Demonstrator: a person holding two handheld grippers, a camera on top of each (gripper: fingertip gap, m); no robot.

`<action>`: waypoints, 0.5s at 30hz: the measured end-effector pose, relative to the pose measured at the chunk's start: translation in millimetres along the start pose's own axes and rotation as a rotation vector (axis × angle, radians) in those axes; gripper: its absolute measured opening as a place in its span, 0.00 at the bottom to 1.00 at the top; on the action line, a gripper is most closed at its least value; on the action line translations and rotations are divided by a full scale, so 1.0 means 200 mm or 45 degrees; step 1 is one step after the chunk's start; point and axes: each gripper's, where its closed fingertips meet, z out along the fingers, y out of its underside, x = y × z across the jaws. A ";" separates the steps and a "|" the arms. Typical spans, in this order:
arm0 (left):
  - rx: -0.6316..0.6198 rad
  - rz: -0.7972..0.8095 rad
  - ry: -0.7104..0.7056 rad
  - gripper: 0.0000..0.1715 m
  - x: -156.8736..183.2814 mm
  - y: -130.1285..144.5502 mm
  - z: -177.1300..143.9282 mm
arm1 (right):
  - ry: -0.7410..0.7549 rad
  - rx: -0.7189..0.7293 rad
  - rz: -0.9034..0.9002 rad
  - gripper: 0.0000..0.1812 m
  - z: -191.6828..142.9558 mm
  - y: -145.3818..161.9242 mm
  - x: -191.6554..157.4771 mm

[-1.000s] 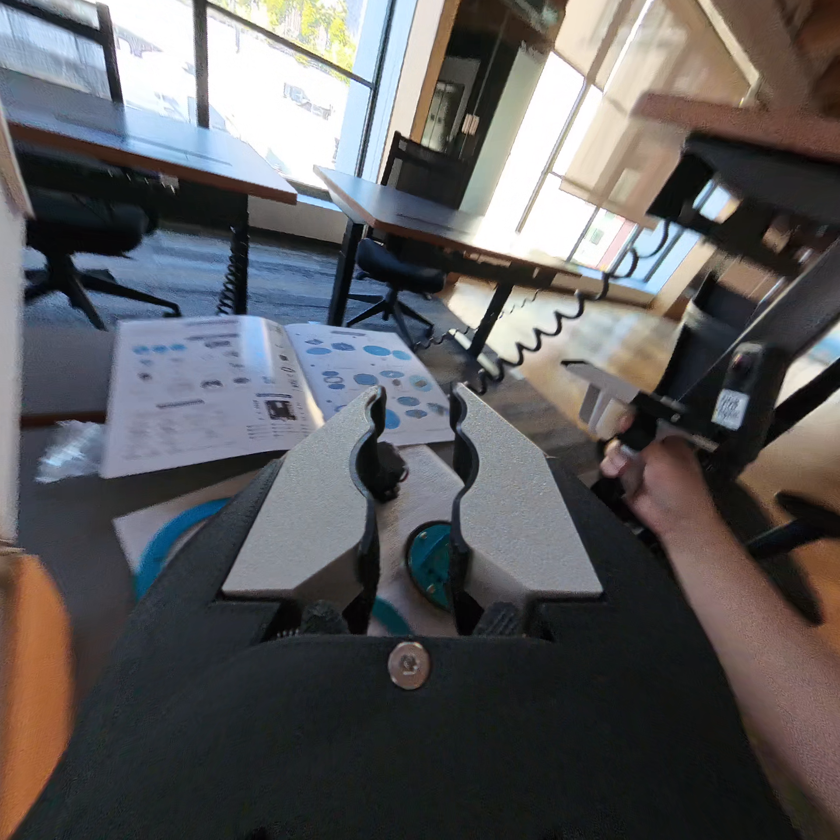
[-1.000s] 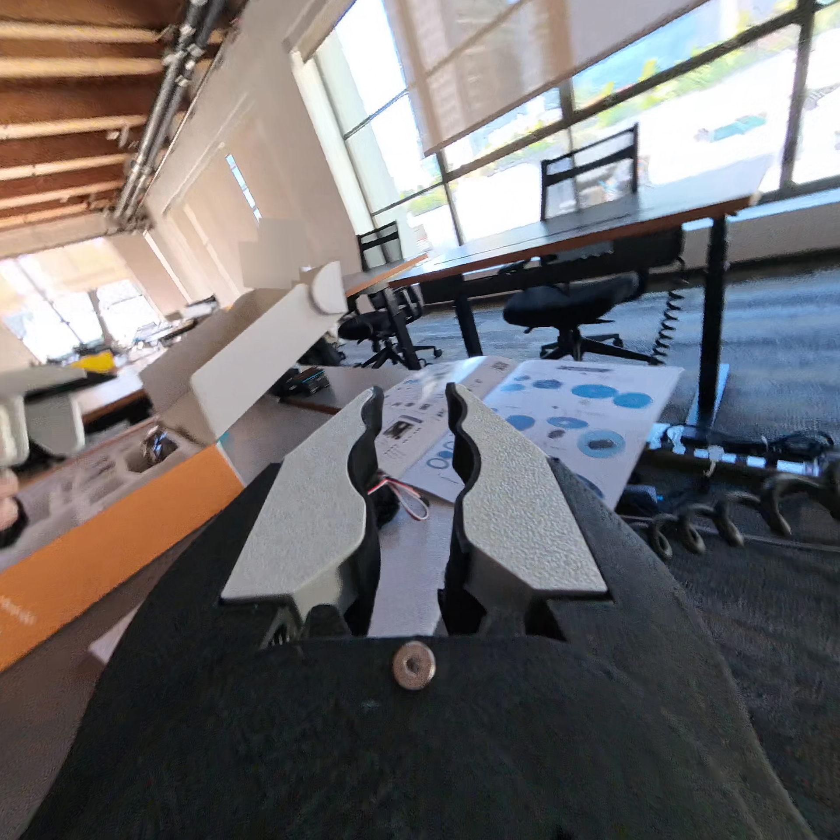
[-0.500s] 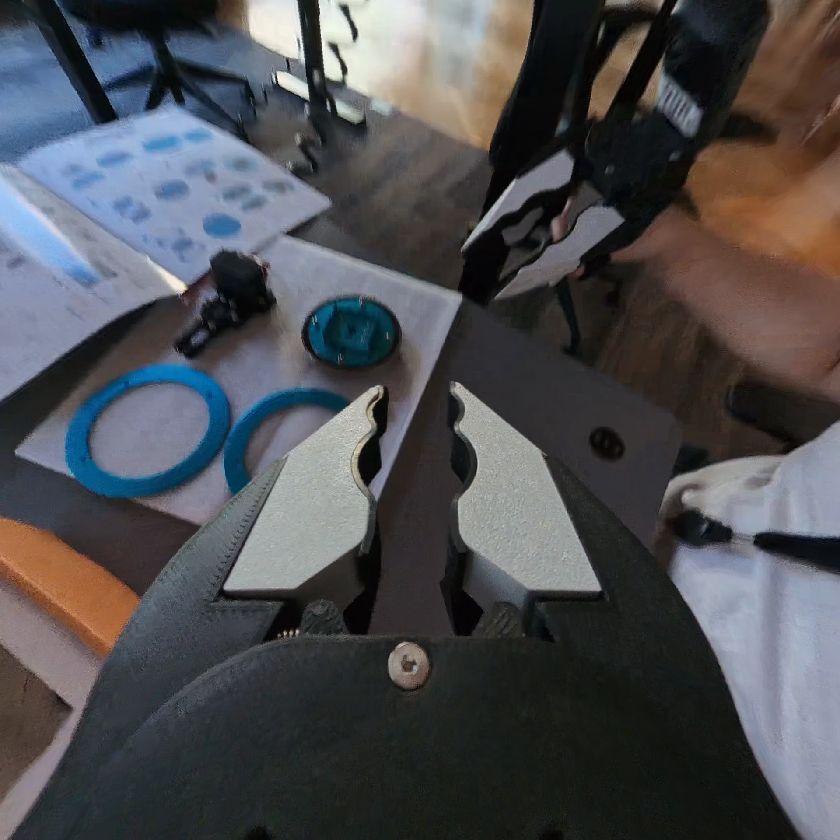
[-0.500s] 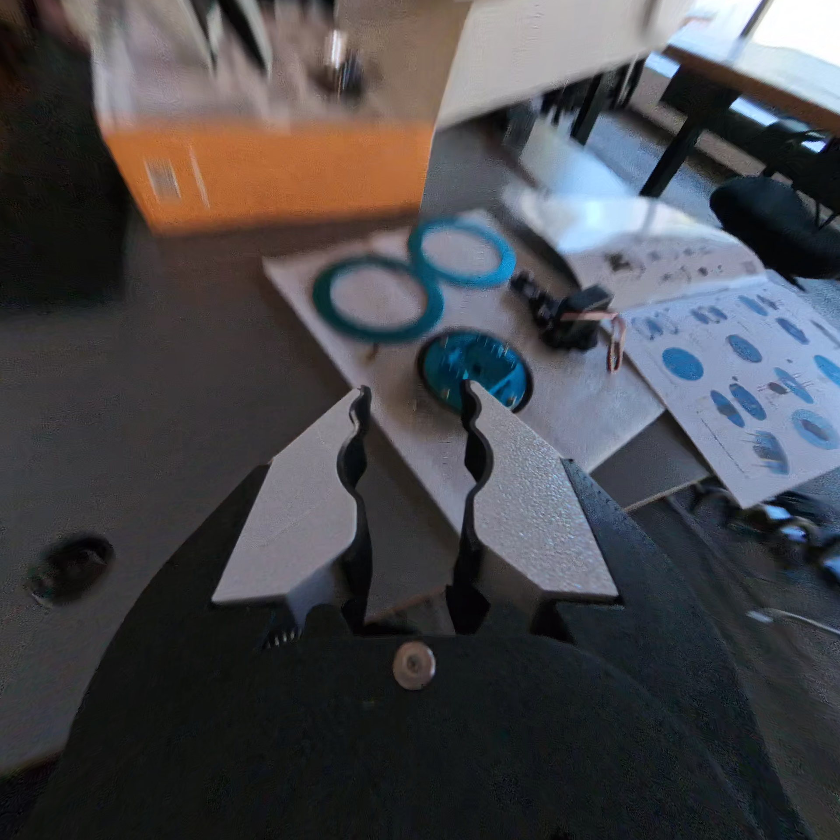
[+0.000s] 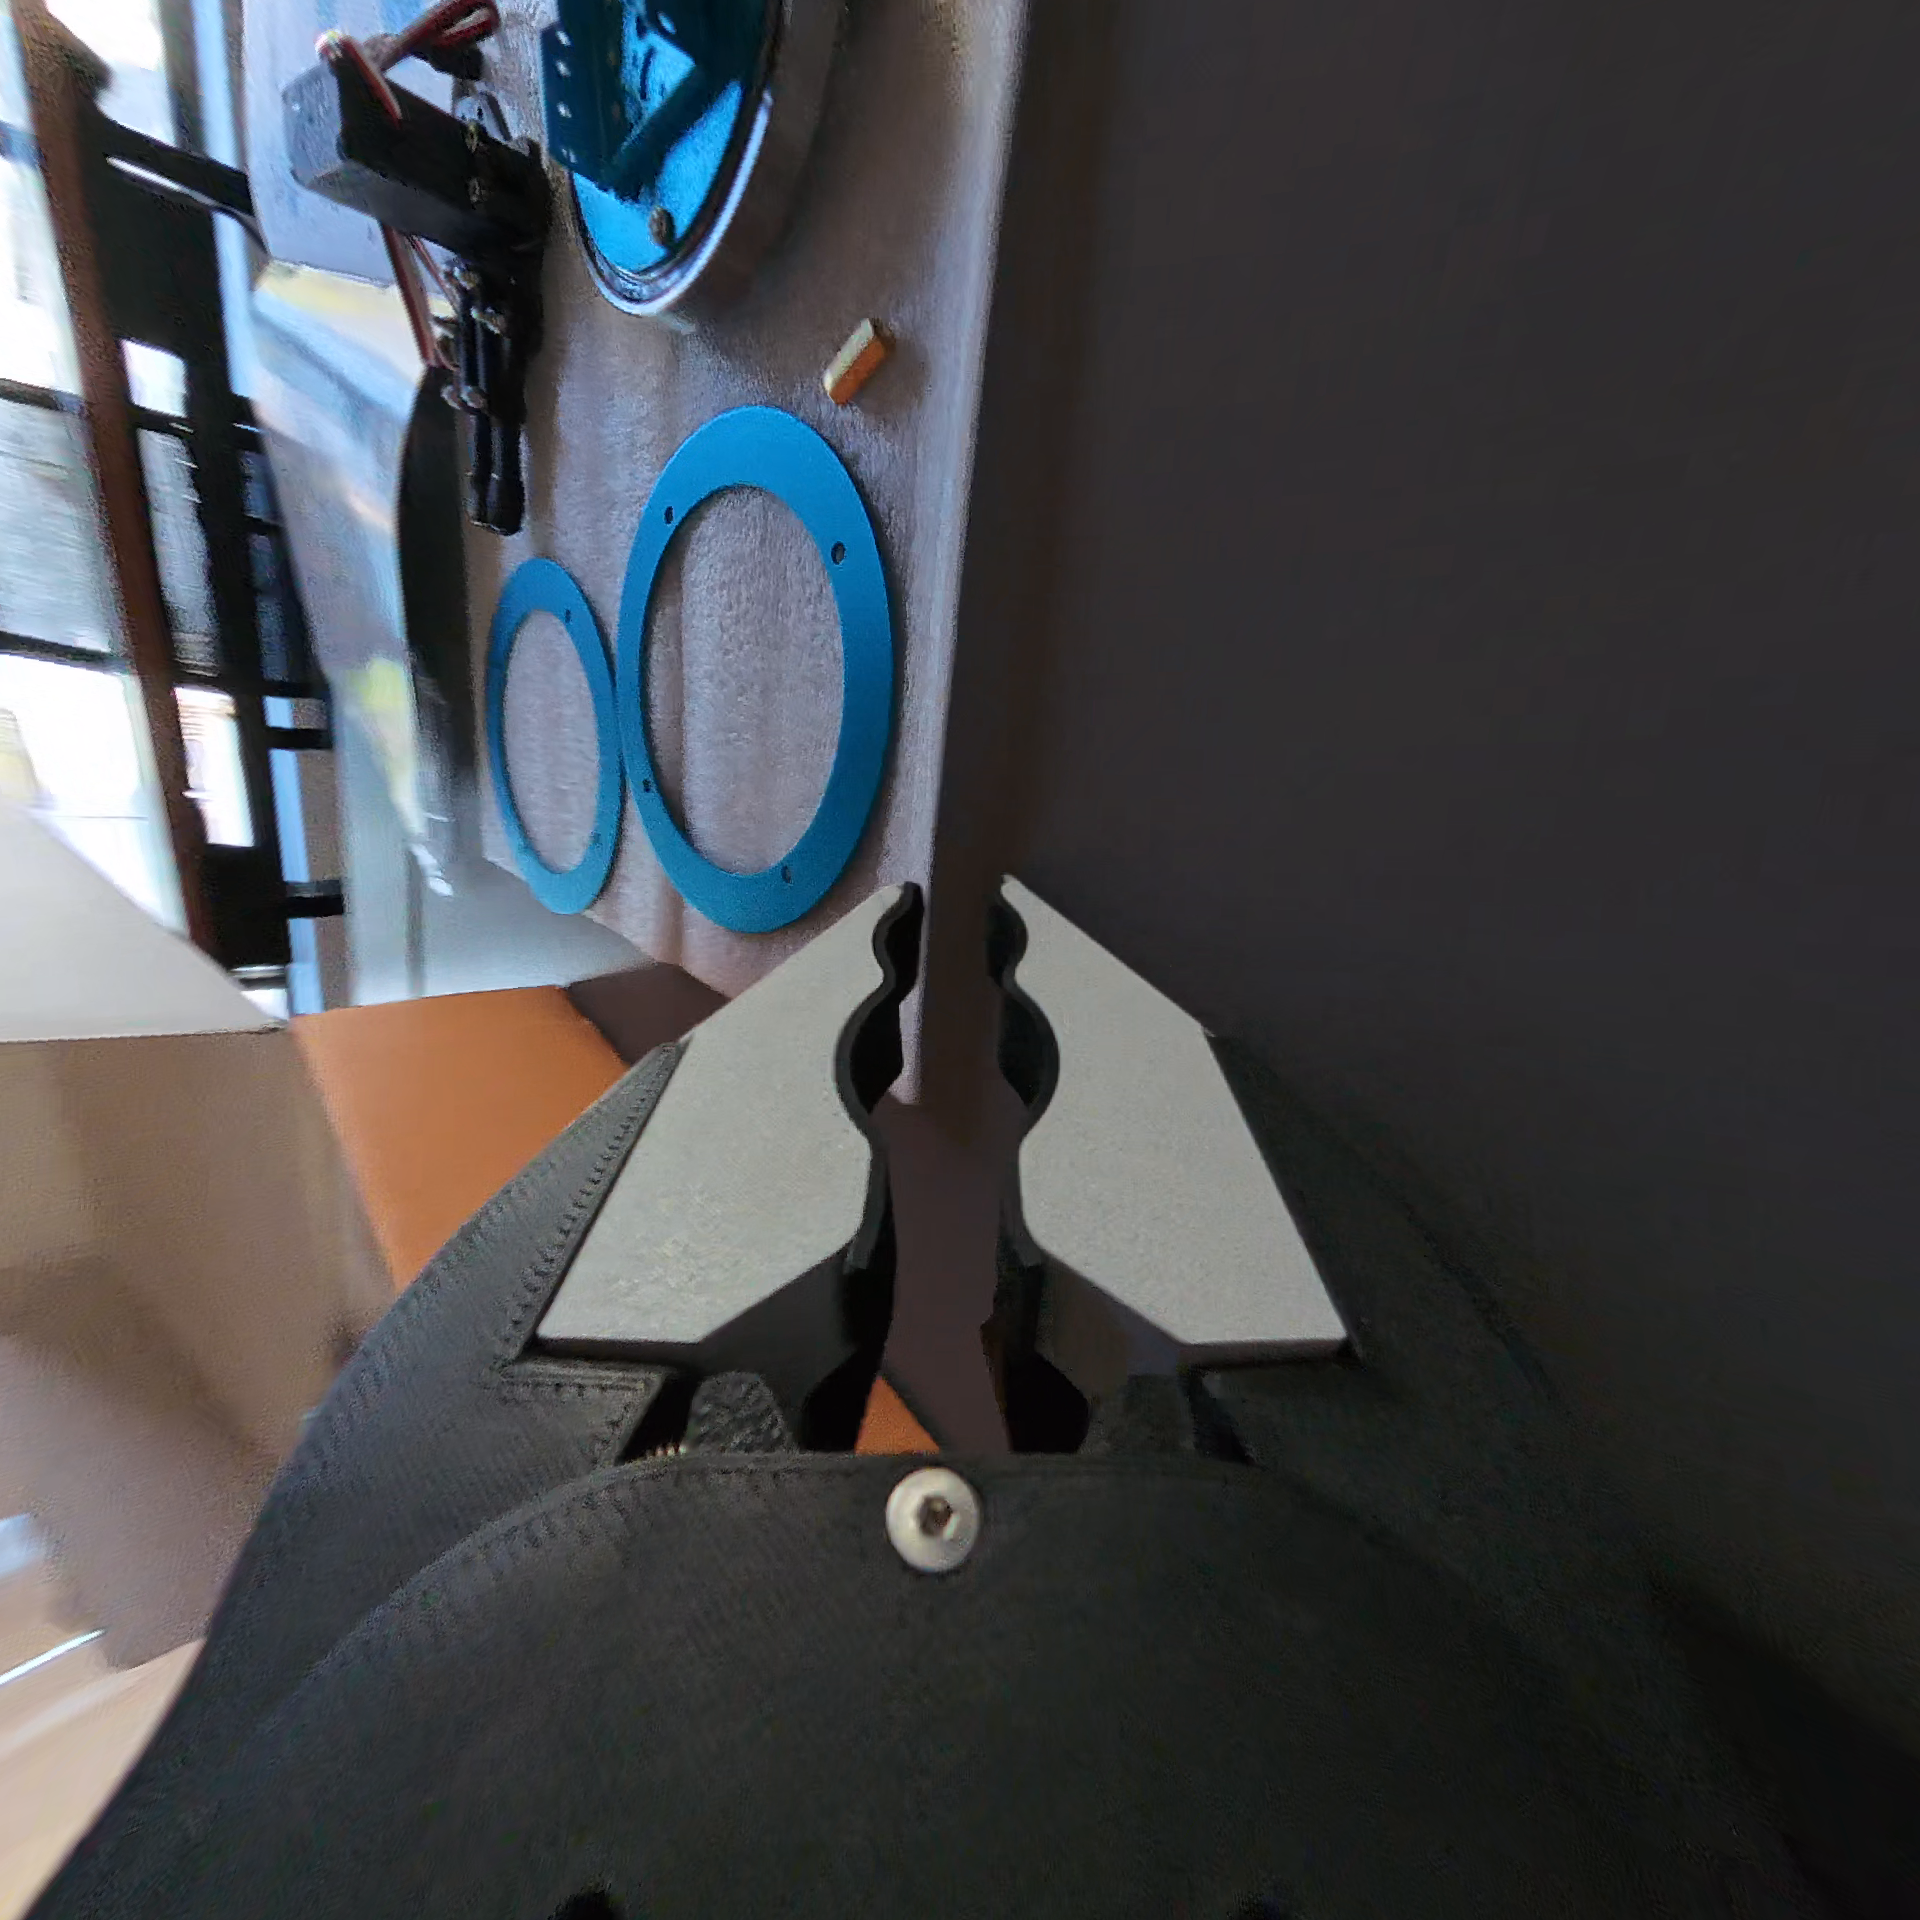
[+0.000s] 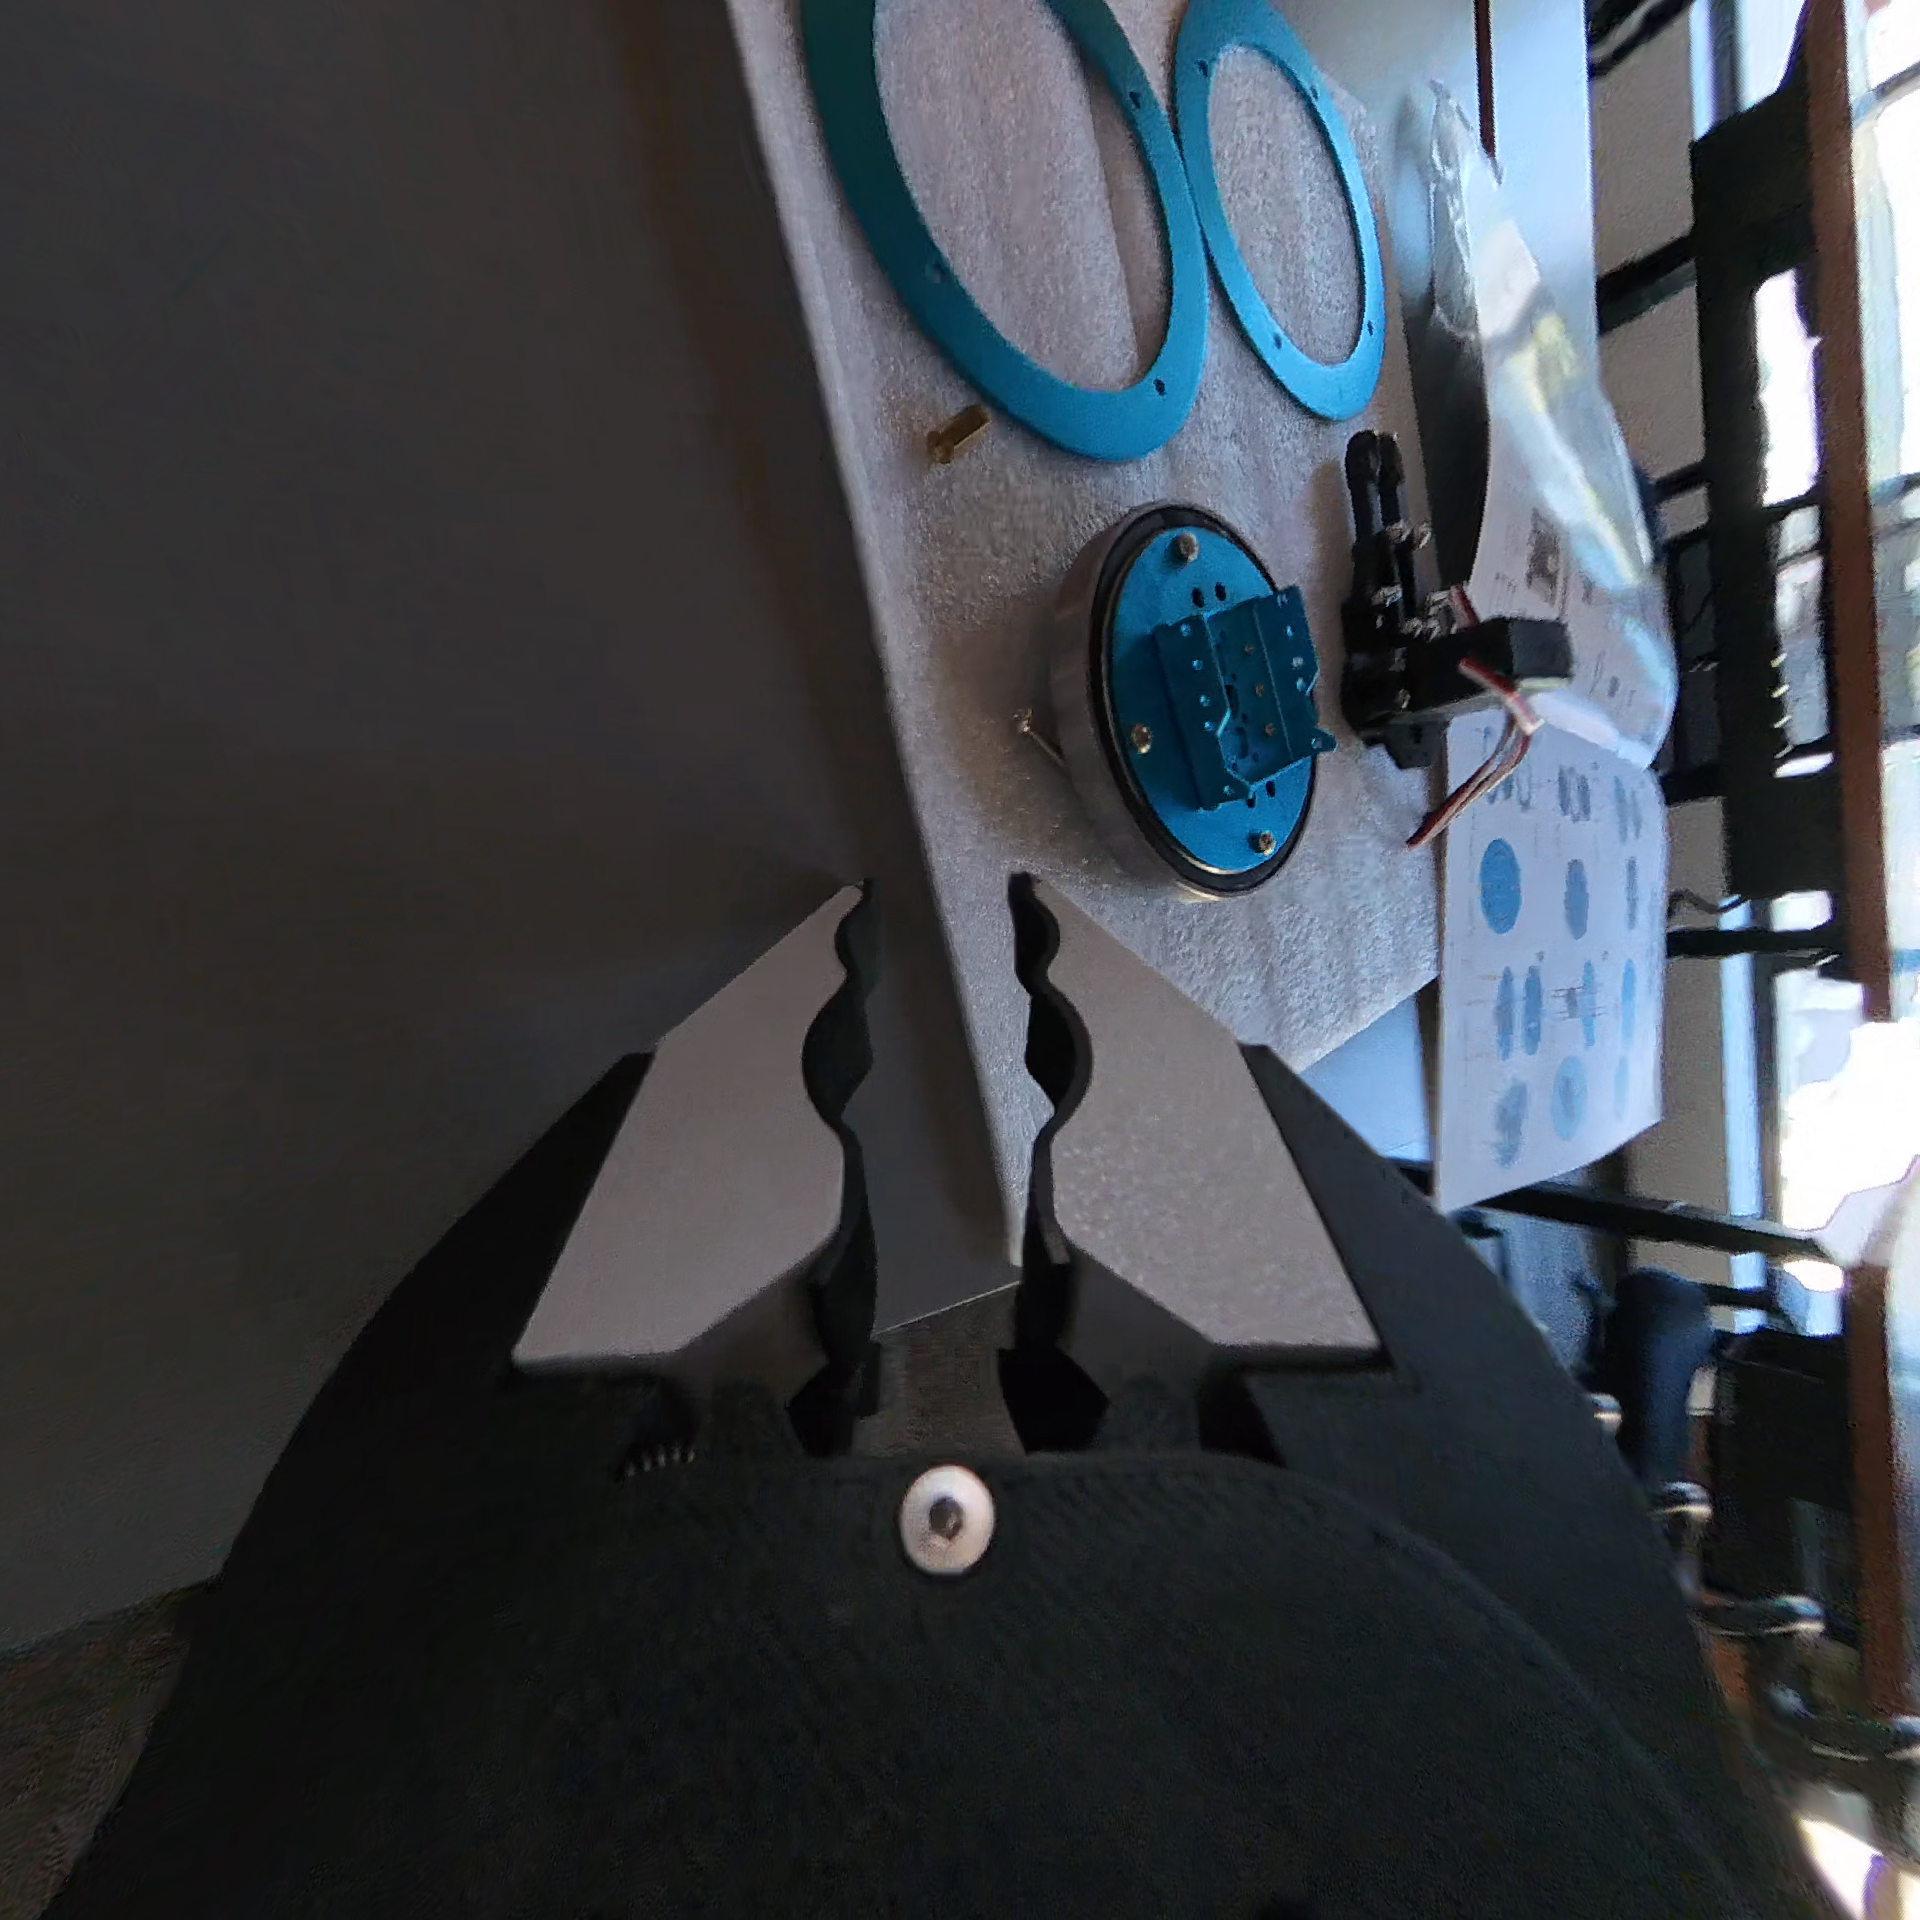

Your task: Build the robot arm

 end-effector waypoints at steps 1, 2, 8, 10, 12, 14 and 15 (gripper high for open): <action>-0.018 0.071 -0.071 0.06 -0.01 0.01 0.01 | 0.027 -0.012 -0.081 0.10 0.01 0.00 0.00; -0.028 0.120 -0.125 0.06 -0.03 0.01 0.02 | 0.051 -0.035 -0.157 0.06 0.01 0.01 -0.01; -0.064 0.122 -0.075 0.00 -0.04 0.02 0.07 | 0.001 -0.017 -0.214 0.00 0.03 -0.03 -0.06; -0.049 0.057 -0.026 0.00 -0.04 0.02 0.06 | -0.040 0.008 -0.178 0.00 0.01 -0.04 -0.09; 0.000 0.014 -0.005 0.00 -0.04 0.01 0.04 | -0.061 0.037 -0.149 0.00 -0.02 -0.05 -0.12; 0.045 -0.025 0.033 0.00 -0.03 -0.02 -0.01 | -0.024 0.095 -0.121 0.00 -0.05 -0.08 -0.13; 0.061 -0.051 0.055 0.00 -0.03 -0.03 -0.04 | 0.005 0.125 -0.107 0.00 -0.07 -0.10 -0.12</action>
